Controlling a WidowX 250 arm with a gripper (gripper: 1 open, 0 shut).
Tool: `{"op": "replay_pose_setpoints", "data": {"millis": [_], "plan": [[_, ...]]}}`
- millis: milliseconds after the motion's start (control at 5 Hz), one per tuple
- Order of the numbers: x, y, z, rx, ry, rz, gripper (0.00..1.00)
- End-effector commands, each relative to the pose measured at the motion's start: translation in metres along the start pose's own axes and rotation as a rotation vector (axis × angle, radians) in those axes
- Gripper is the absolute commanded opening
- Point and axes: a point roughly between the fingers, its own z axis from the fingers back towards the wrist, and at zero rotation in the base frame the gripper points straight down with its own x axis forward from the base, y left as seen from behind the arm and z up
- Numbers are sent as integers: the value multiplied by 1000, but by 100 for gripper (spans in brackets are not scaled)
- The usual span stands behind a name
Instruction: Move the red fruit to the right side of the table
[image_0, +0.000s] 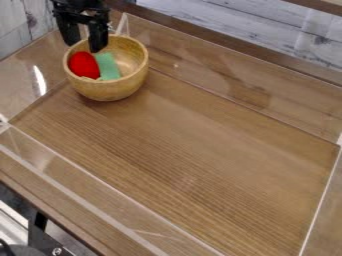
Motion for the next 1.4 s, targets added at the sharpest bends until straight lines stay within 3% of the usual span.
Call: {"op": "replay_pose_setpoints", "data": {"millis": [0,400,600,800,1000,1200], "plan": [[-1,6,16,39,-63,53,100],[-9,-11,-8,34,-56,88,100],[-15,-7,-1,22,-79,123,0],[-21,-4,16,3,-120,159,0],[-24,-10,51,-20,-181,126,0],[-25,-17,81,-51,-222,86,0]]}}
